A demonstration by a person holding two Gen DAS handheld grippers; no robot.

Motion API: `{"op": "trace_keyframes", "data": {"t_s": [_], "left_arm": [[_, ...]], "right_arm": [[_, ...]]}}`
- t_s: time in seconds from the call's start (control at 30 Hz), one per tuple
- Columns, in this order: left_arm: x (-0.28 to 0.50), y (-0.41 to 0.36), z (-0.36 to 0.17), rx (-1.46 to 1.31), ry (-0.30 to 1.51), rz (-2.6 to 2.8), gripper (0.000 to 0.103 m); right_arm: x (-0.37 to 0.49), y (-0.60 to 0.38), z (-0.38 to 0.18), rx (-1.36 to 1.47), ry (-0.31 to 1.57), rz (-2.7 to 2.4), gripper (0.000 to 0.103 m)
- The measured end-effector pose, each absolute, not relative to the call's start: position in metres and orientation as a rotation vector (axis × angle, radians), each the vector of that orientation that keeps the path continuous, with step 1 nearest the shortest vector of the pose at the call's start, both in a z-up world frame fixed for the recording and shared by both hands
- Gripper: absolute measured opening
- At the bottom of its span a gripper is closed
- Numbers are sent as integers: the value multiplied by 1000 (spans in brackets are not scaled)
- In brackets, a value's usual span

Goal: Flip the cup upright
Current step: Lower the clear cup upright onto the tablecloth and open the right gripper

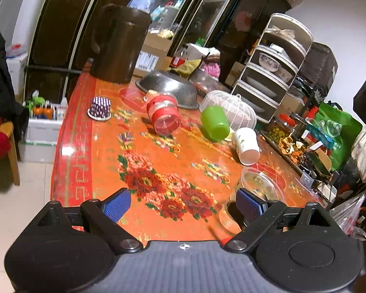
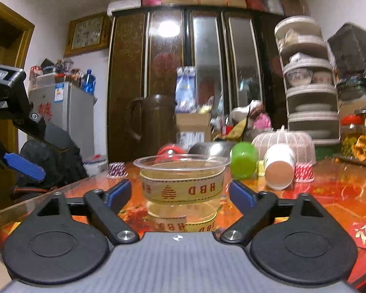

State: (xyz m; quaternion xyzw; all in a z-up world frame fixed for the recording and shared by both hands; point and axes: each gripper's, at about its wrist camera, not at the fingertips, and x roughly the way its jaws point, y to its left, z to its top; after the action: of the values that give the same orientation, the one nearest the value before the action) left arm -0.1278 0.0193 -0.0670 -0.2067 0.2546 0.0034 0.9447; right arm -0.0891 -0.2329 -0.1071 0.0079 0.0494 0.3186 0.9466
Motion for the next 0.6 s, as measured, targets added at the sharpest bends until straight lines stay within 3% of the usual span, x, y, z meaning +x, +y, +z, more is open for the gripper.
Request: {"op": "trace_keyframes", "data": {"t_s": [0.2, 0.43, 0.6], "left_arm": [[-131, 6, -68, -254, 494, 59, 96], [-163, -33, -36, -40, 456, 55, 96], [-179, -53, -7, -75, 460, -51, 96]], "right_arm": [[-107, -258, -80, 2, 191, 665, 102], [-113, -283, -13, -95, 567, 509, 102], [-137, -317, 16, -3, 568, 564, 102]]}}
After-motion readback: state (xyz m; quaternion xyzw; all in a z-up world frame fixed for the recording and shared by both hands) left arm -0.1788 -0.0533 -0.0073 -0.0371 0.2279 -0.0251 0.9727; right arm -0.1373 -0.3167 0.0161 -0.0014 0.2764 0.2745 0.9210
